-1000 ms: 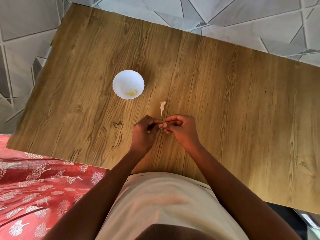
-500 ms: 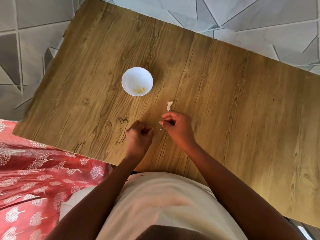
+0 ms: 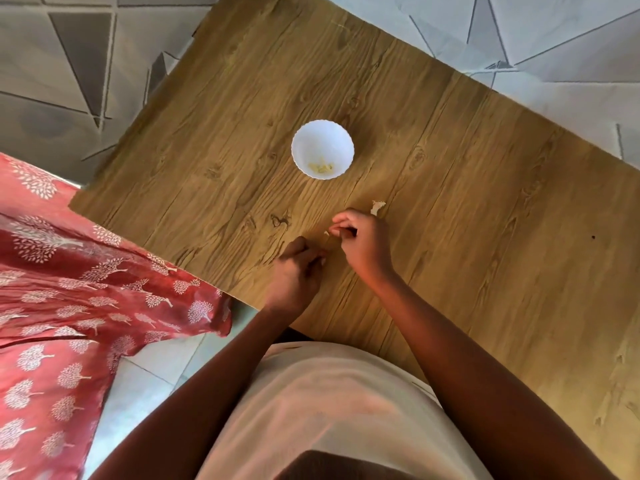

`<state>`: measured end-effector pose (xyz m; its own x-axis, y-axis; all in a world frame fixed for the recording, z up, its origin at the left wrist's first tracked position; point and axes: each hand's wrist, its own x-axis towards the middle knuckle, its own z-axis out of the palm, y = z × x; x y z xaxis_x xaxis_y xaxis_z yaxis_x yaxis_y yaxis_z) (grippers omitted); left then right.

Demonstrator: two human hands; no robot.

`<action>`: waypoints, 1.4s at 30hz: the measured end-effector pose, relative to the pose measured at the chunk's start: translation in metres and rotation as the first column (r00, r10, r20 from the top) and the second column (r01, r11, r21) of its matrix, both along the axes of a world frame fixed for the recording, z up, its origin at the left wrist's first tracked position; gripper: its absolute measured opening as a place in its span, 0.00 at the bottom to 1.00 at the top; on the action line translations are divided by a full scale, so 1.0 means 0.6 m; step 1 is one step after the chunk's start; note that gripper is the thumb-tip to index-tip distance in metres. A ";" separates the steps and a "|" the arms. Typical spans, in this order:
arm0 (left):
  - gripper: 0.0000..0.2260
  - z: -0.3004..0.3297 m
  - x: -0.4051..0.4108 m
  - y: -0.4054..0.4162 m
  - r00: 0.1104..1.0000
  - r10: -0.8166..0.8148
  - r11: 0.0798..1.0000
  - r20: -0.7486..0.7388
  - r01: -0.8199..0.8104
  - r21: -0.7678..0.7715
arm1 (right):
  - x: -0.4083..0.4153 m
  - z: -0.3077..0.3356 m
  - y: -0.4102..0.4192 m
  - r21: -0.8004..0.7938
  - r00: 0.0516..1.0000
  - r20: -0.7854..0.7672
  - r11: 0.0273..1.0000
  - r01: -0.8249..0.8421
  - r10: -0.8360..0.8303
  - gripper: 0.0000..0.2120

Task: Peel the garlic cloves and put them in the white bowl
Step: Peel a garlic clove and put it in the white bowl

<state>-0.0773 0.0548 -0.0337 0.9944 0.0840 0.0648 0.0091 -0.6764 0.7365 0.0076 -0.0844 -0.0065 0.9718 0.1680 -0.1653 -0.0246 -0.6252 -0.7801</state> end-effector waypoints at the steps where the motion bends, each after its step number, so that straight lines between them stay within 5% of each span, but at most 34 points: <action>1: 0.09 -0.001 0.000 0.000 1.000 0.004 1.000 -0.007 -0.004 0.000 | -0.001 0.004 -0.002 0.007 1.000 0.000 1.000 -0.002 0.002 0.12; 8: 0.06 0.005 0.005 -0.013 0.996 0.049 0.998 -0.075 -0.051 -0.022 | -0.031 0.022 -0.066 0.044 0.985 0.115 0.991 0.127 -0.132 0.09; 14: 0.08 -0.006 0.001 -0.025 0.994 0.033 0.999 -0.108 -0.031 0.023 | -0.074 -0.017 -0.121 -0.113 0.970 0.182 0.977 0.182 -0.160 0.09; 22: 0.10 -0.011 0.013 -0.025 0.998 -0.052 0.998 -0.042 0.051 -0.025 | -0.099 -0.025 -0.111 -0.183 0.976 0.189 0.981 -0.071 0.106 0.11; 28: 0.09 -0.010 0.014 -0.023 0.999 -0.049 0.999 -0.015 0.048 -0.003 | -0.089 -0.027 -0.113 -0.239 0.978 0.207 0.968 0.075 -0.025 0.12; 33: 0.08 -0.011 0.010 -0.022 1.000 -0.014 1.000 0.026 0.014 -0.001 | -0.099 -0.029 -0.096 -0.281 0.938 0.223 0.939 -0.198 0.264 0.13; 42: 0.08 -0.010 0.010 -0.007 0.996 0.073 0.997 0.055 -0.072 -0.022 | -0.090 -0.033 -0.064 -0.322 0.914 0.253 0.918 -0.230 0.318 0.13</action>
